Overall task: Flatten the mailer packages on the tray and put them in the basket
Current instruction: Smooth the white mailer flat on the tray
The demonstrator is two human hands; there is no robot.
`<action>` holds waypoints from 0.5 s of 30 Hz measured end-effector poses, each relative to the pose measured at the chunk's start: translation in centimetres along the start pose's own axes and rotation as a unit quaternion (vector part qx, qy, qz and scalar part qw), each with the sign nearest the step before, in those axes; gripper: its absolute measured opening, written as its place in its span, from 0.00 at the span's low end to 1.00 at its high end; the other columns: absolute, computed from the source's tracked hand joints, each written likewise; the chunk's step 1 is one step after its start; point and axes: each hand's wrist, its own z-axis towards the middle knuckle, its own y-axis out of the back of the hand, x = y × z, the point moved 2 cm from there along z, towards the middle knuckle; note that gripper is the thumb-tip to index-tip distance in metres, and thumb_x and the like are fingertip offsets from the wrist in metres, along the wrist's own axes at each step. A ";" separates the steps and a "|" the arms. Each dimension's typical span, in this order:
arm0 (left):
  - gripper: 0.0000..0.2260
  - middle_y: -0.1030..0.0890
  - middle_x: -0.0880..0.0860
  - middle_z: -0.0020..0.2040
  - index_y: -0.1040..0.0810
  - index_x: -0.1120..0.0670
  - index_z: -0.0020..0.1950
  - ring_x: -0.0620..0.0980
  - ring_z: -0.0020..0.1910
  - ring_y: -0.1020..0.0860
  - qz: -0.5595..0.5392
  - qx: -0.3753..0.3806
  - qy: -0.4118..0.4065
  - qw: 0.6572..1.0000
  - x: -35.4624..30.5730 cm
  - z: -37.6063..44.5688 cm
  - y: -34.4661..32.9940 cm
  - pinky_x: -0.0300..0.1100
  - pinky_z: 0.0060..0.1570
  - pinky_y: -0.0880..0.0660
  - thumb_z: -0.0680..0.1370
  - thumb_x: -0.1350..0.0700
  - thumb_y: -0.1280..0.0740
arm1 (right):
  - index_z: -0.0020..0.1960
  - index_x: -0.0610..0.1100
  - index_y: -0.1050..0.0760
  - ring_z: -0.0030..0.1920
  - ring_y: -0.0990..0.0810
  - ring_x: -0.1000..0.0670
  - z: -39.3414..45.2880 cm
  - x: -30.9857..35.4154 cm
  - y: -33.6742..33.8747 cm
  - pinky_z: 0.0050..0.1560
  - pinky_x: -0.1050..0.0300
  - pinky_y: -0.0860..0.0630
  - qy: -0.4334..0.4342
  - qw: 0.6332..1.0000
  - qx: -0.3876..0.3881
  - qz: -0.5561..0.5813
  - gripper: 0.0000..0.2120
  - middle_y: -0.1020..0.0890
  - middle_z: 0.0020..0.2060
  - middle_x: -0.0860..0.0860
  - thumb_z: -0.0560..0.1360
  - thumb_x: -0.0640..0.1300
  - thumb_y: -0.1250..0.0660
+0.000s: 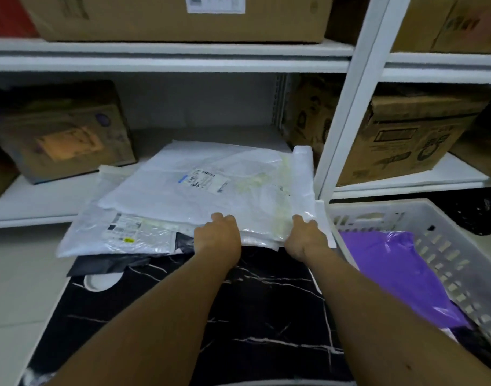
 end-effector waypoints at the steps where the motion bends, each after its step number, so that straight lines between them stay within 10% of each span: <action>1: 0.23 0.37 0.59 0.70 0.38 0.57 0.70 0.57 0.61 0.25 -0.010 0.007 0.011 1.000 0.9 0.1 -0.3 0.47 0.54 0.30 0.76 0.60 0.37 | 0.71 0.45 0.41 0.63 0.29 0.36 0.1 0.3 -0.6 0.60 0.49 0.30 0.002 1.000 -0.004 -0.010 0.24 0.39 0.69 0.39 0.77 0.41 0.39; 12: 0.19 0.62 0.58 0.78 0.32 0.60 0.69 0.55 0.62 0.28 -0.043 0.003 0.048 0.998 5.8 1.1 -2.1 0.45 0.54 0.27 0.78 0.62 0.40 | 0.60 0.38 0.26 0.51 0.23 0.38 1.4 3.1 -1.5 0.45 0.54 0.31 0.060 0.969 -0.240 0.026 0.14 0.25 0.58 0.40 0.77 0.32 0.43; 15: 0.24 0.40 0.59 0.75 0.43 0.57 0.76 0.56 0.57 0.26 -0.168 -0.062 0.093 0.980 6.9 1.6 -0.6 0.48 0.53 0.27 0.80 0.63 0.44 | 0.56 0.34 0.26 0.50 0.24 0.37 0.7 3.8 0.8 0.42 0.56 0.38 0.098 0.943 -0.307 0.079 0.10 0.23 0.51 0.36 0.78 0.32 0.43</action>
